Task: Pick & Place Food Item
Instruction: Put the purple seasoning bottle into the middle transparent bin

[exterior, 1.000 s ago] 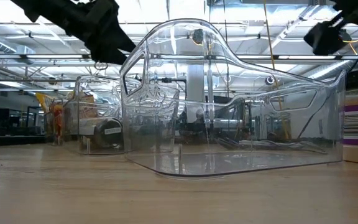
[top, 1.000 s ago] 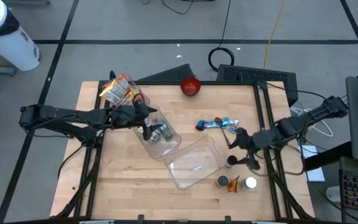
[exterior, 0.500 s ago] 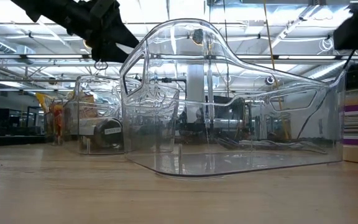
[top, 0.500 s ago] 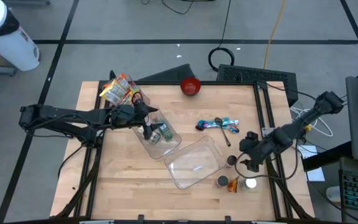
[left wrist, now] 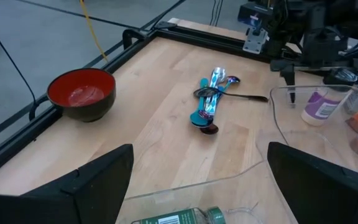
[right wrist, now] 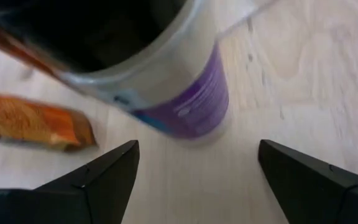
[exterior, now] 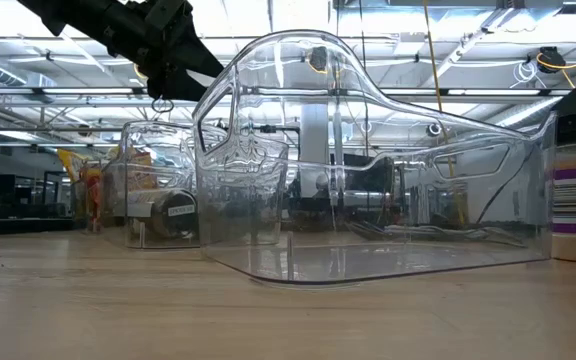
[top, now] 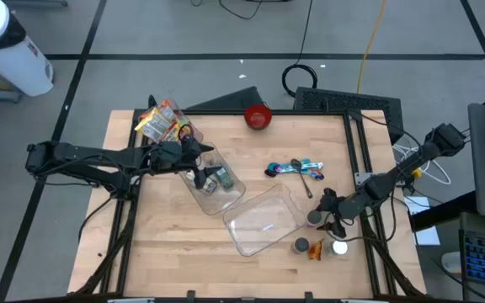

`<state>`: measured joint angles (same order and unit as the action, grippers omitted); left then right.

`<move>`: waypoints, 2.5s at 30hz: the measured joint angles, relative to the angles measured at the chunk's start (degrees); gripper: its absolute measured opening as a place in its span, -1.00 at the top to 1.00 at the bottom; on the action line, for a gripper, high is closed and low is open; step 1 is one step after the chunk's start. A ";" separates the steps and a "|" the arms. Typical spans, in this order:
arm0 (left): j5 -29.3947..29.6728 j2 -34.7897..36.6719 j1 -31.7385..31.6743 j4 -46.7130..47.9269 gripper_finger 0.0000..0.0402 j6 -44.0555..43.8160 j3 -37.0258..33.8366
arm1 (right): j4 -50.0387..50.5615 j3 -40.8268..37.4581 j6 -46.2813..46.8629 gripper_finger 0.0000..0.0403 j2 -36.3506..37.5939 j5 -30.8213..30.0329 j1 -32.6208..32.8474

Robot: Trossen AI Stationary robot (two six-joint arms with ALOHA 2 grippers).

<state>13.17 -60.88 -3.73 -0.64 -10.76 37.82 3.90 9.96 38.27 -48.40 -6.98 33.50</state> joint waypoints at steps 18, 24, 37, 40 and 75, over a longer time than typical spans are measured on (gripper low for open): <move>0.39 0.00 -0.01 -0.42 -0.89 0.04 -0.02 | -20.78 -8.73 -10.85 -0.61 -1.12 -3.55 0.00; 0.39 0.00 -0.01 -0.46 -0.89 0.03 -0.02 | -23.36 -8.75 -13.98 -0.57 -1.37 -5.10 -0.04; 0.39 0.00 0.00 -0.48 -0.89 0.04 -0.02 | -23.45 -8.79 -15.02 0.30 -1.33 -4.94 -0.07; 0.39 0.00 0.00 -0.48 -0.89 0.08 -0.02 | -22.55 -8.05 -14.14 0.32 -0.83 -4.92 -0.07; -4.24 -5.09 -2.72 11.43 -0.89 3.00 17.22 | -9.88 22.57 -36.06 0.33 1.42 -11.09 -23.83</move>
<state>8.93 -65.98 -6.45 10.78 -7.76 55.04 -5.98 32.53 2.21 -46.98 -18.07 9.67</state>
